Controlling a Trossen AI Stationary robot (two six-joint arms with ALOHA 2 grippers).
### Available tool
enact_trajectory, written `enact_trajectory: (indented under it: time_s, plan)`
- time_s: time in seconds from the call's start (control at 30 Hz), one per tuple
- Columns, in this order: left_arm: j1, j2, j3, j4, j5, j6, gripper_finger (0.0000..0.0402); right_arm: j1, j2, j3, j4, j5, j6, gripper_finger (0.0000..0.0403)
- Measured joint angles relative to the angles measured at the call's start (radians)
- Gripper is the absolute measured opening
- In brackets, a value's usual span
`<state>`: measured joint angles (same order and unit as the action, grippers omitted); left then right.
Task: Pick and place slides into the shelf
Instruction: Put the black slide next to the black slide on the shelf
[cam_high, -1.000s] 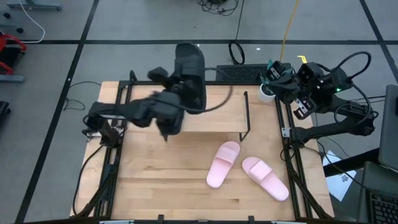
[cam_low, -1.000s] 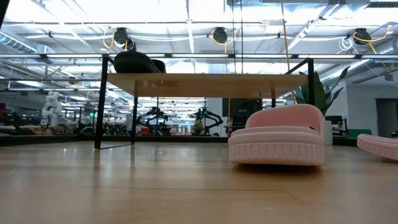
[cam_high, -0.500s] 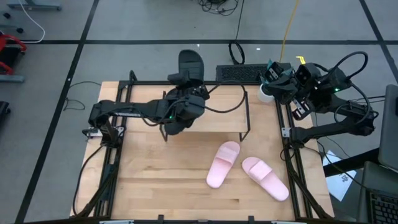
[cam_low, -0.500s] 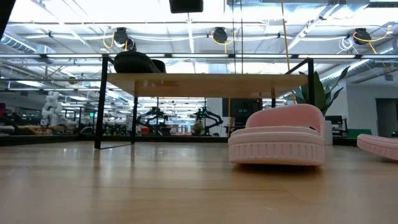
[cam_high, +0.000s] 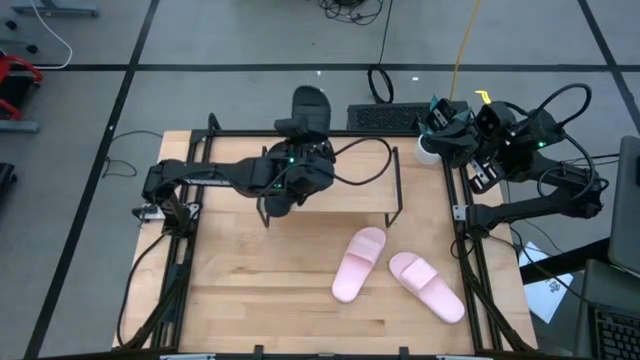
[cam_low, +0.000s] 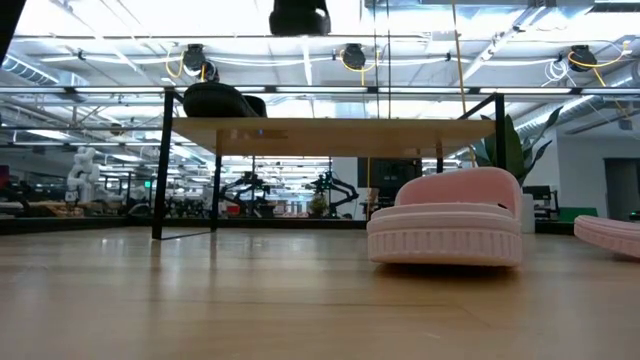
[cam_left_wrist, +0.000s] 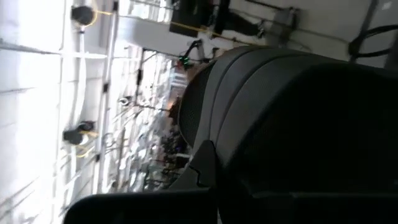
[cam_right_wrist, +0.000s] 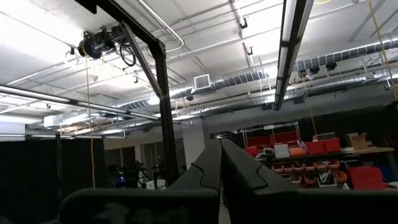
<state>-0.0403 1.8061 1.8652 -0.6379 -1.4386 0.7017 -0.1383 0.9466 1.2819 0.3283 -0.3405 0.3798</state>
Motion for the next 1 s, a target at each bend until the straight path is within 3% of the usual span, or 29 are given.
enact_trajectory:
  time_s: [0.3,0.43,0.57,0.67,0.9,1.0]
  plan:
    - [0.025,0.000,0.000,-0.243,0.151,-0.318,0.0000,0.000,0.000,0.000,0.000,0.002,-0.003,0.0000]
    - [0.046,0.000,0.001,-0.362,0.267,-0.490,0.0000,0.000,0.000,0.000,0.000,0.006,-0.004,0.0000]
    - [0.065,0.018,0.001,-0.506,0.288,-0.623,0.0000,0.000,0.000,0.000,-0.001,0.006,-0.006,0.0000]
    - [0.083,0.025,0.000,-0.569,0.360,-0.715,0.0000,0.000,0.000,0.000,-0.004,0.007,-0.023,0.0000]
    - [0.075,0.027,0.000,-0.569,0.362,-0.718,0.0000,0.000,0.000,0.000,-0.012,0.063,-0.060,0.0000]
    - [0.071,0.027,0.000,-0.554,0.411,-0.720,0.0000,0.000,0.000,0.000,-0.013,0.080,-0.063,0.0000]
